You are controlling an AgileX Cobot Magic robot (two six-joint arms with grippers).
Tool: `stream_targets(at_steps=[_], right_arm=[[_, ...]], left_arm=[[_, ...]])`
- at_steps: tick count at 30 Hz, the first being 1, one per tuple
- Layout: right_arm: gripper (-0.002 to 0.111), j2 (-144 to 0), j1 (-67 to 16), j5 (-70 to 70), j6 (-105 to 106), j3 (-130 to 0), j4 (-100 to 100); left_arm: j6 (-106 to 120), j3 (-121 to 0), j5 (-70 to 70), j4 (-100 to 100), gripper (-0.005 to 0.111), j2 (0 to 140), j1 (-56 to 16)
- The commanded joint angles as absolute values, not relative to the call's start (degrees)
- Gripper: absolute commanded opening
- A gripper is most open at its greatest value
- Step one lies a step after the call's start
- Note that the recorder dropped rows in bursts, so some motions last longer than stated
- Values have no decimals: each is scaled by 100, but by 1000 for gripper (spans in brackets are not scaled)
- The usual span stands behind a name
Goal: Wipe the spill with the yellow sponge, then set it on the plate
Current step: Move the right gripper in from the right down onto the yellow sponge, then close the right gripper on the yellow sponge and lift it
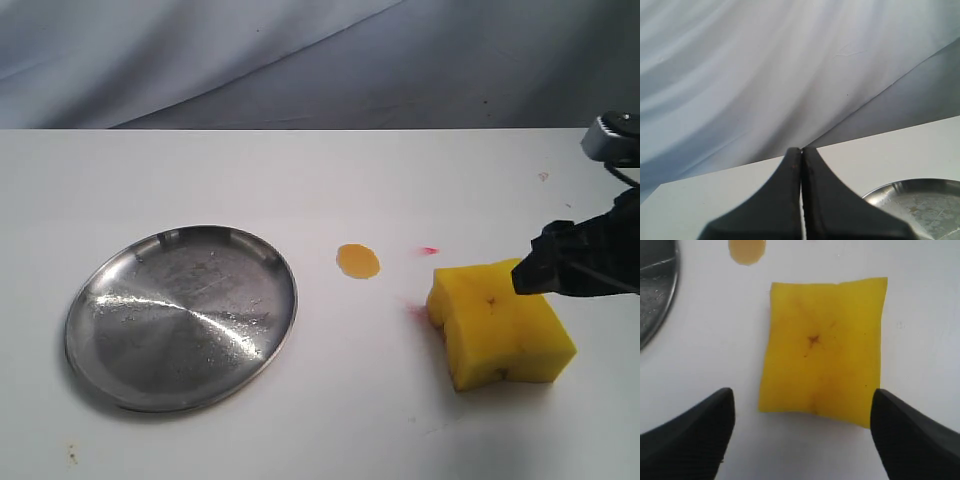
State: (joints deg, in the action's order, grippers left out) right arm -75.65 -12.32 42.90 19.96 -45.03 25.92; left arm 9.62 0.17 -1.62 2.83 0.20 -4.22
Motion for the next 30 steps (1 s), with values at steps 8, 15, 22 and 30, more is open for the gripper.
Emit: stream_targets(at_steps=[8, 15, 22, 30], right_arm=[[74, -9020, -1199, 3163, 2267, -4546, 2620], [73, -9852, -1199, 2955, 2278, -4546, 2620], [40, -10312, -1199, 3629, 2059, -4986, 2620], [0, -10124, -1240, 4214, 2126, -5507, 2620]], left_arm=[[912, 0, -148, 242, 0, 0, -397], [912, 0, -148, 242, 0, 0, -397], [912, 0, -148, 242, 0, 0, -397], [912, 0, -148, 242, 0, 0, -397]])
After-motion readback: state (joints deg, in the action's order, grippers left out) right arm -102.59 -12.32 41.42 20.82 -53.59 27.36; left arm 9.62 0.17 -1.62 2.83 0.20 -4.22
